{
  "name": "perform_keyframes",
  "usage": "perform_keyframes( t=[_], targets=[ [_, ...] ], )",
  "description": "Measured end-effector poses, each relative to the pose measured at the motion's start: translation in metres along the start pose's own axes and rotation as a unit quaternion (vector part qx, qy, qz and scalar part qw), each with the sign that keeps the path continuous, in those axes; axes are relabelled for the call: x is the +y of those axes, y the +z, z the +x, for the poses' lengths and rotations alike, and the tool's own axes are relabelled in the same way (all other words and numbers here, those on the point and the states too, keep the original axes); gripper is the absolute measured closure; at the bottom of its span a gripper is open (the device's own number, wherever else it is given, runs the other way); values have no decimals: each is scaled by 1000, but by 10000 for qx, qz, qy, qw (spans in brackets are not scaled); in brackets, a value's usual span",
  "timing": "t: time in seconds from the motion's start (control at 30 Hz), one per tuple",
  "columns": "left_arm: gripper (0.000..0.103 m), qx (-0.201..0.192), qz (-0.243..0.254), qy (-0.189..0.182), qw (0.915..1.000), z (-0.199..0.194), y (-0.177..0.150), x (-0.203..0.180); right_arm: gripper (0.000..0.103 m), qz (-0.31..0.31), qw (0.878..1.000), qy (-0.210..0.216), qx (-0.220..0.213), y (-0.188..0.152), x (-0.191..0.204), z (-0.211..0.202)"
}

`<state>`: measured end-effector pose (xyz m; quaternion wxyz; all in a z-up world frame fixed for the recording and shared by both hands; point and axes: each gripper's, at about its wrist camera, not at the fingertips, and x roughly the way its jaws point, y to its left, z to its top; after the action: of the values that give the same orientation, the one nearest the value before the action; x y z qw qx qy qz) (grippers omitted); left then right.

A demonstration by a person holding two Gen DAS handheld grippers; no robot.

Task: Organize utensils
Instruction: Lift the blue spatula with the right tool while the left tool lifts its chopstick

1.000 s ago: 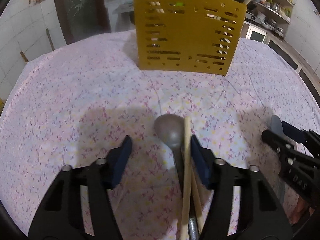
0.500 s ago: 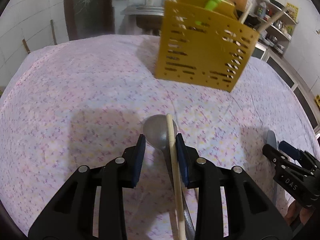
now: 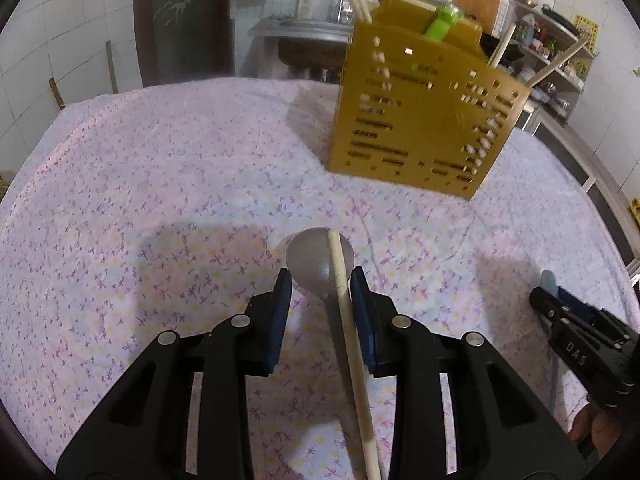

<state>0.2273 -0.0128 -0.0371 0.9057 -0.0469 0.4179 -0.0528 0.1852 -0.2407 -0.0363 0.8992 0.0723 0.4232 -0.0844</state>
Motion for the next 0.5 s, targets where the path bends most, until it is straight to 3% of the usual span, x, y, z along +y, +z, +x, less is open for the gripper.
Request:
perform_keyframes(
  t=[0.2, 0.23, 0.27, 0.4, 0.5],
  targets=[
    [77, -391, -36, -143, 9991, -26, 6, -1, 70, 117, 9975, 269, -641, 9, -8, -31],
    [81, -463, -23, -135, 9988, -31, 7, -2, 70, 149, 9964, 315, -771, 11, -10, -38],
    [96, -522, -9, -133, 9985, -36, 7, -3, 70, 178, 9950, 371, -906, 11, -11, -44],
    [97, -735, -45, -190, 9971, -54, 11, -4, 70, 160, 9886, 511, -1411, 13, -12, -66],
    [97, -821, 22, -140, 9965, -64, 11, -4, 70, 101, 9870, 508, -1524, 13, -12, -71]
  ],
)
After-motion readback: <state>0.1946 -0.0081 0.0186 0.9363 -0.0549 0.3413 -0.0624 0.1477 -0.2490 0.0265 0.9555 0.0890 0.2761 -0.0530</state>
